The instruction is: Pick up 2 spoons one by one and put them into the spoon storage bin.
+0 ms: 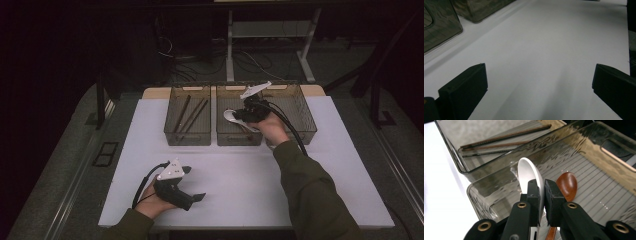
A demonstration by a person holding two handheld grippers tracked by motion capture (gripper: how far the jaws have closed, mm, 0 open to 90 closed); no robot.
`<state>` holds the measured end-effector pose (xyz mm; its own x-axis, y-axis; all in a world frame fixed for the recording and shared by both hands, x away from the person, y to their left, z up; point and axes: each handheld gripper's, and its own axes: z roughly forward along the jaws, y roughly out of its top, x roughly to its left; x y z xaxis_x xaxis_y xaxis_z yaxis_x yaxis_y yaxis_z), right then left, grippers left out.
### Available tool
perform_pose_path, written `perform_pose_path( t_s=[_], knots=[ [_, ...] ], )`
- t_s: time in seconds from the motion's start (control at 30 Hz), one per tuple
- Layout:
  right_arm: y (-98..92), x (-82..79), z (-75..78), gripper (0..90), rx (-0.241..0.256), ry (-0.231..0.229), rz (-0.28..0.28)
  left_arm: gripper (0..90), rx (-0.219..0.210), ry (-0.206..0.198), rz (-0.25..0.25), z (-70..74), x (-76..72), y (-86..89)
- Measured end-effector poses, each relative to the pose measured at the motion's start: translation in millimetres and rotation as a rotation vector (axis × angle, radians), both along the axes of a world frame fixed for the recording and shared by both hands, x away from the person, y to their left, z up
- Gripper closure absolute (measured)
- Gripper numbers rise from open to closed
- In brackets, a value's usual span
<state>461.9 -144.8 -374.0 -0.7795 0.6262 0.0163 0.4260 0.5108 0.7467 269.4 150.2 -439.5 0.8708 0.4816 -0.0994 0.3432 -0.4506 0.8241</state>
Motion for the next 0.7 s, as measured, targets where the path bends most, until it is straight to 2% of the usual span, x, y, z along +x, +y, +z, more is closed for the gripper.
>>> perform_pose_path(
  t_s=[0.13,0.47,0.7],
  knots=[
    [1.5,-1.5,-2.0,73.5,-0.005,0.004,-0.003,0.0,0.0,0.0,-0.001,0.1,0.0,0.2],
    [-10.7,-10.1,10.4,55.0,0.079,-0.009,-0.015,0.0,0.008,-0.002,-0.003,0.2,0.4,0.7],
    [-24.8,-21.2,16.4,47.6,0.12,-0.012,-0.021,0.0,0.001,0.005,0.005,-0.8,0.6,1.3]
  ],
)
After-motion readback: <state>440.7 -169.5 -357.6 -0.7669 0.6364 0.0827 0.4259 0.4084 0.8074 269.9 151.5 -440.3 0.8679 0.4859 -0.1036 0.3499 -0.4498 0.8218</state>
